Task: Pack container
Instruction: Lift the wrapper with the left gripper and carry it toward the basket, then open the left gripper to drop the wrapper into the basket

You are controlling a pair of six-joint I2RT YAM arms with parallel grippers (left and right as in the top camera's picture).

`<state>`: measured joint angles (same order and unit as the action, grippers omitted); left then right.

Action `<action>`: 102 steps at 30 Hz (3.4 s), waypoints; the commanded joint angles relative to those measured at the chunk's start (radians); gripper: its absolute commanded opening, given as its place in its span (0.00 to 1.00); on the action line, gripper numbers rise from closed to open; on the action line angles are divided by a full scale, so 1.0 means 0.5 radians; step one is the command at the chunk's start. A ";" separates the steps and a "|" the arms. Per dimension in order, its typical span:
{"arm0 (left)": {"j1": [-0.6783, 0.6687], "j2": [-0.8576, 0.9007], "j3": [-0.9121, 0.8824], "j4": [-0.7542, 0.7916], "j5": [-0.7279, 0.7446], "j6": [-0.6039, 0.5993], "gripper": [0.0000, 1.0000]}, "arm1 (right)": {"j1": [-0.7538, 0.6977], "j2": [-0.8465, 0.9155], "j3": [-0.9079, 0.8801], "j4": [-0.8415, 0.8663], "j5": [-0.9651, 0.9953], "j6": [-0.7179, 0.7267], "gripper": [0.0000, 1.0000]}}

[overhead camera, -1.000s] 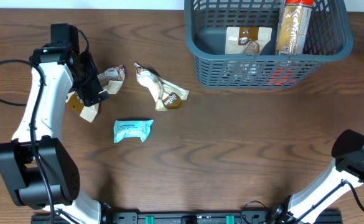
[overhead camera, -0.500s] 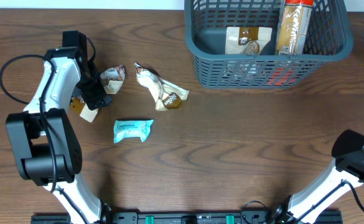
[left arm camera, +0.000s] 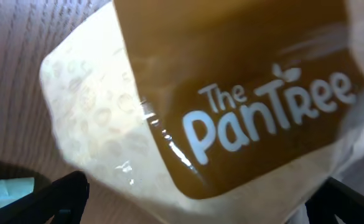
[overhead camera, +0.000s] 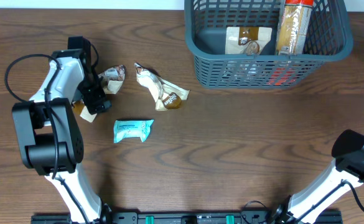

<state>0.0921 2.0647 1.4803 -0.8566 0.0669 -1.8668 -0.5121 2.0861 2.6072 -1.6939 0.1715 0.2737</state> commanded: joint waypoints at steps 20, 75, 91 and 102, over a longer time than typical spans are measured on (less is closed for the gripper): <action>0.013 0.067 0.024 -0.070 0.107 0.344 0.06 | -0.011 0.018 -0.008 -0.004 0.000 -0.018 0.99; -1.461 -0.437 0.611 1.610 -0.525 1.941 0.06 | -0.011 0.017 -0.008 -0.003 0.000 -0.018 0.99; -1.463 -0.329 0.611 1.340 -0.525 1.942 0.21 | -0.011 0.018 -0.008 -0.003 0.000 -0.018 0.99; -1.462 -0.330 0.613 1.343 -0.525 1.989 0.54 | -0.011 0.017 -0.008 -0.004 0.000 -0.018 0.99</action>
<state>-0.6399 1.8950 1.7813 -0.1837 -0.1871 -0.8963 -0.5125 2.0861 2.6072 -1.6939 0.1715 0.2737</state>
